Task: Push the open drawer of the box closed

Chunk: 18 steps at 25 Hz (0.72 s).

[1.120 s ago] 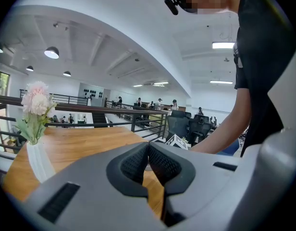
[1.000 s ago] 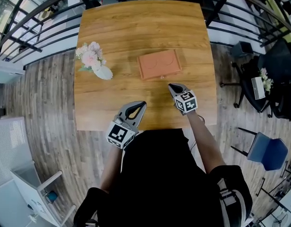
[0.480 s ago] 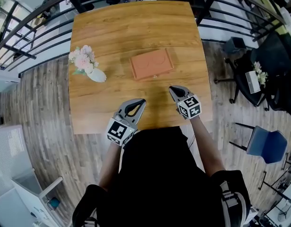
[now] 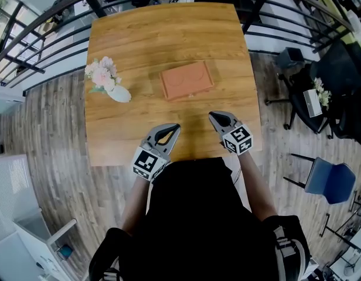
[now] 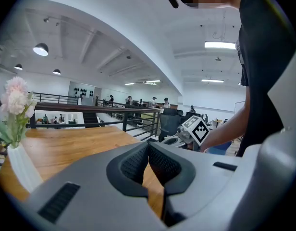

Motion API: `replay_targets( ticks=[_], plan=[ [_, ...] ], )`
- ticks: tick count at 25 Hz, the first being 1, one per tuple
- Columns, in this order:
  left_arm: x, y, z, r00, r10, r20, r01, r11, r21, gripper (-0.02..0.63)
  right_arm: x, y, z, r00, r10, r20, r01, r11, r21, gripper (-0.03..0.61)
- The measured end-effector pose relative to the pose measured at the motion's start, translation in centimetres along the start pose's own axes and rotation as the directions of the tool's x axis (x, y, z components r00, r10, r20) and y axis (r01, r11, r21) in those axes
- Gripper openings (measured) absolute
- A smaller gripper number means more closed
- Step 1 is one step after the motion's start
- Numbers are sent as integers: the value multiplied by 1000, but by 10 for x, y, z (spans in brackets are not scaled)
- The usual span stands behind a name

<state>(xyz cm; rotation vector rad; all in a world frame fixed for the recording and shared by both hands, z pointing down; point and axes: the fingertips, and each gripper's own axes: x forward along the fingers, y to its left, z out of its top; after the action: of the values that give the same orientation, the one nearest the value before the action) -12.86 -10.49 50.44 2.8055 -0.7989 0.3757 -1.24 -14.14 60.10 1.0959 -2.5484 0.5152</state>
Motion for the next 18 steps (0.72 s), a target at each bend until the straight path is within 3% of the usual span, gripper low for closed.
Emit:
replay_targets(
  ticks=[4,10,18],
  plan=[
    [0,0,1,1000,1,3,-1,1000,-4,23,-5,12,19,999,29,40,-27,998,-48,15],
    [1,1,3,1000,1,9,-1,1000,5,23,-8,22,16,1000,20,0,-20,991,-132,15],
    [0,0,3,1000,-8,3,8,1000,8,23,-14,29,15,1000,12,0,-11,989,-150,15]
  ],
)
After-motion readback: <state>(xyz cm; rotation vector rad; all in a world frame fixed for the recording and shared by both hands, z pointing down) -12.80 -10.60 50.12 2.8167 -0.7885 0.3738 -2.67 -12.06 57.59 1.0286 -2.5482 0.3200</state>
